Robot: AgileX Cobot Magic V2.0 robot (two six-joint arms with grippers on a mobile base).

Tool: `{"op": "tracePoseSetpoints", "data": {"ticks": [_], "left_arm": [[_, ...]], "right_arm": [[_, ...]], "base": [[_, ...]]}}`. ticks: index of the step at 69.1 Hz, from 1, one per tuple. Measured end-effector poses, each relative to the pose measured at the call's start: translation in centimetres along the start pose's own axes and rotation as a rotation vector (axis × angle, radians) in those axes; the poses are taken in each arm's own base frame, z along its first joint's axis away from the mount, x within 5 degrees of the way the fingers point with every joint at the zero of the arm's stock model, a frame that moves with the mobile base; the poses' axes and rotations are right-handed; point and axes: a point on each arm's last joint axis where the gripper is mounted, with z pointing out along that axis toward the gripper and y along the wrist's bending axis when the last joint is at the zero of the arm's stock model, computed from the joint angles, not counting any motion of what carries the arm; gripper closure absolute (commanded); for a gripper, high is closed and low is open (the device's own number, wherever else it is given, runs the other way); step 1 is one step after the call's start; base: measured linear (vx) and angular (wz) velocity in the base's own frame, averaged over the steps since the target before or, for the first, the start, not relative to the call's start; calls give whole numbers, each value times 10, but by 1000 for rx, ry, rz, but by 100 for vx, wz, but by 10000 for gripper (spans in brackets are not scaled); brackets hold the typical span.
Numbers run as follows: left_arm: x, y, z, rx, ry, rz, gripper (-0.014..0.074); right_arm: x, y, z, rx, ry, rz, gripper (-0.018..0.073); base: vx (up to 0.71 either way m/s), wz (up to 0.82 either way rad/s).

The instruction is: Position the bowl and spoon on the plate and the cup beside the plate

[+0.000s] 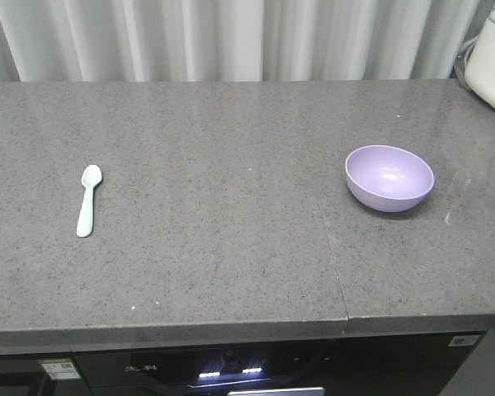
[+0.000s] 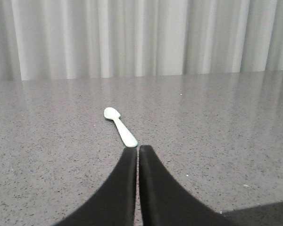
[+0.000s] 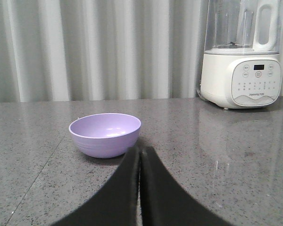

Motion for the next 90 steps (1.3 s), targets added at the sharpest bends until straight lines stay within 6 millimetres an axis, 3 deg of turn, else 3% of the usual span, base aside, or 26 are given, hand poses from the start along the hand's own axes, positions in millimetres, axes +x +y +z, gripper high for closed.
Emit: {"op": "tracePoseSetpoints", "data": {"ticks": [90], "left_arm": [[0, 0, 0, 0, 0, 0, 603]], "right_arm": [[0, 0, 0, 0, 0, 0, 570]], "base": [[4, 2]]}}
